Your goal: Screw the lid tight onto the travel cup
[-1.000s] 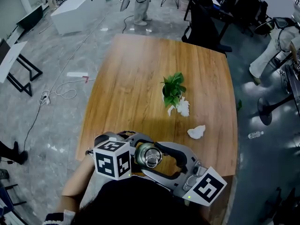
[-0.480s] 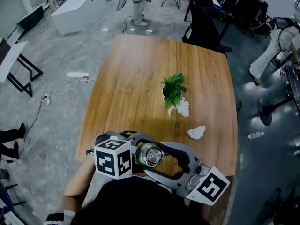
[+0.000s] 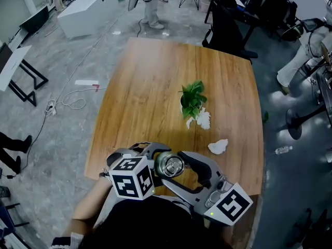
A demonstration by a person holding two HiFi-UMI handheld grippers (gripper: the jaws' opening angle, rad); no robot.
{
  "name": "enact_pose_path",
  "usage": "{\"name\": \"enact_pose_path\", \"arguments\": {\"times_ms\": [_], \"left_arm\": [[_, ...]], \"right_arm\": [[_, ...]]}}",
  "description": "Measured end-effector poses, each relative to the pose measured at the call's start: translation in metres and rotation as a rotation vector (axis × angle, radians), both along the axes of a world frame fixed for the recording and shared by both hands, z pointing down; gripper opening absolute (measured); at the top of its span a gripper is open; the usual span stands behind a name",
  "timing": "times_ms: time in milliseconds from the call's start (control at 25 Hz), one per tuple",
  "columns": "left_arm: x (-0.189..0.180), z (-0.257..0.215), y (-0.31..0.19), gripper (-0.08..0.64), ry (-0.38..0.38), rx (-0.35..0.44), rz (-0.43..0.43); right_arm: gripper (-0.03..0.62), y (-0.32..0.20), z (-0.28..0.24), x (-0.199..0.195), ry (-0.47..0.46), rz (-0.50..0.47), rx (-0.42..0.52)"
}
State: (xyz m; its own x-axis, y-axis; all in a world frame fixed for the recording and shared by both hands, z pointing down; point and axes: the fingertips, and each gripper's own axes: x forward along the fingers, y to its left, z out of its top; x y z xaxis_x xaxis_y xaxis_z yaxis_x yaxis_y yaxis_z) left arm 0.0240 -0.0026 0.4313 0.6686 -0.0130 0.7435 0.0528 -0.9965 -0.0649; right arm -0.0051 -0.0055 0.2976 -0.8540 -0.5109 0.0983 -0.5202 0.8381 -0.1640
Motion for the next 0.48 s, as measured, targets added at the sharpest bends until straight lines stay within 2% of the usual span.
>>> {"name": "enact_pose_path", "arguments": {"times_ms": [120,200,280,480], "left_arm": [[-0.003,-0.003,0.024,0.397,0.005,-0.034,0.178],[-0.002,-0.002,0.031,0.397,-0.001,-0.044,0.213],[0.000,0.000,0.024,0.397,0.002,-0.035,0.165],[0.007,0.006,-0.005,0.397,0.019,0.011,-0.053]], "right_arm": [[0.265,0.015,-0.004,-0.005,0.002,-0.125,0.002],[0.265,0.018,-0.003,-0.008,0.012,-0.140,0.025],[0.265,0.013,-0.002,-0.008,0.024,-0.088,0.048],[0.264,-0.008,0.005,0.000,0.062,0.079,0.050]]}}
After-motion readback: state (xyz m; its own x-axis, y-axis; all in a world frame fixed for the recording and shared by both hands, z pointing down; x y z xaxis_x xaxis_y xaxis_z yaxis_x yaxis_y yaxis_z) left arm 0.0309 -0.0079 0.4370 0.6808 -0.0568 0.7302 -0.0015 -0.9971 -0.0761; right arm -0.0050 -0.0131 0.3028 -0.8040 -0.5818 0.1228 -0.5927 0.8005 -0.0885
